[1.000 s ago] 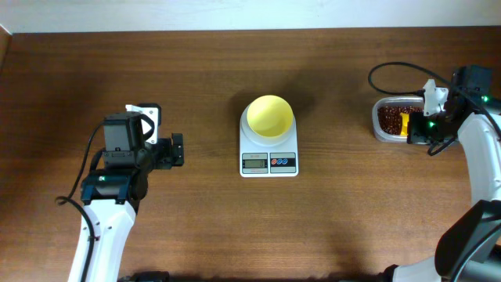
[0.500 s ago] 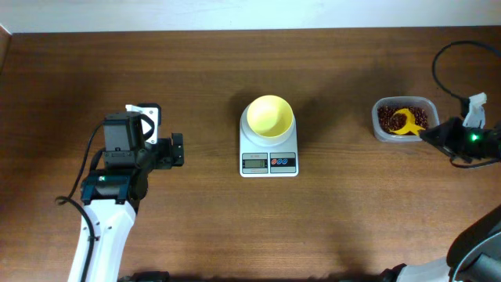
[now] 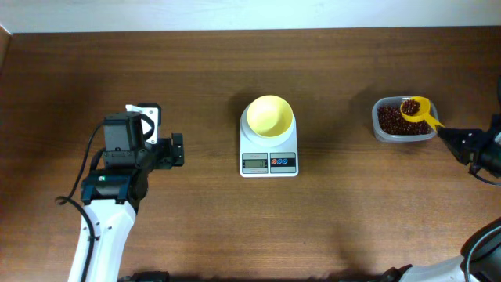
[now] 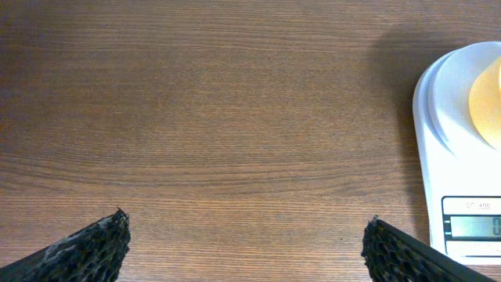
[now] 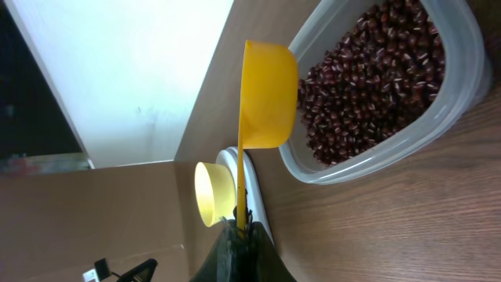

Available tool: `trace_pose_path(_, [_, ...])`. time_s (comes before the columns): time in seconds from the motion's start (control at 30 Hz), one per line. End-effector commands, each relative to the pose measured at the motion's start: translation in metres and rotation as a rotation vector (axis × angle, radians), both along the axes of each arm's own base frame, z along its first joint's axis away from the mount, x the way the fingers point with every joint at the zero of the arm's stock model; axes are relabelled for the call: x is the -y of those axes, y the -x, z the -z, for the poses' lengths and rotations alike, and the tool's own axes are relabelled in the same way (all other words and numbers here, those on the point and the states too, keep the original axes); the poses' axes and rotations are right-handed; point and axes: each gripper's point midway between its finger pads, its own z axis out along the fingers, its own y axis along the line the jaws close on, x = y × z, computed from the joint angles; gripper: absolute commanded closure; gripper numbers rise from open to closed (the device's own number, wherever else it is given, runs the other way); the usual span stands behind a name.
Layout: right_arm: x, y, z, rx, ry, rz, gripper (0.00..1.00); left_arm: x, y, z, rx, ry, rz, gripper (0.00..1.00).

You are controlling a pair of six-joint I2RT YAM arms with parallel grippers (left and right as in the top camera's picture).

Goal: Scoop item into bowl and weigh 50g on scale
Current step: 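Dip the scoop into the red beans with the right gripper, then carry the filled scoop with the right gripper over the yellow bowl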

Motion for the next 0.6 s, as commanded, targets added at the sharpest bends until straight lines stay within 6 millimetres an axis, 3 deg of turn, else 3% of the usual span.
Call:
trace_pose_path(0.0, [-0.004,0.001,-0.003,0.001,-0.077,0.013,0.96,-0.003,0.0,0.003,-0.007,-0.016,0.002,0.01])
trace_pose_path(0.07, [-0.008,0.001,-0.009,0.011,-0.123,0.012,0.96,-0.003,0.0,0.003,-0.007,-0.016,0.002,0.01])
trace_pose_path(0.17, [-0.017,-0.003,-0.045,0.158,-0.28,-0.008,0.96,-0.003,0.0,0.003,-0.007,-0.016,0.002,0.01])
trace_pose_path(0.27, [-0.031,-0.005,-0.047,0.136,-0.312,-0.039,0.96,-0.003,0.0,0.003,-0.007,-0.016,0.002,0.01])
trace_pose_path(0.57, [-0.134,-0.02,-0.059,0.101,-0.416,-0.318,0.96,-0.003,0.001,0.003,-0.011,-0.015,0.002,0.01])
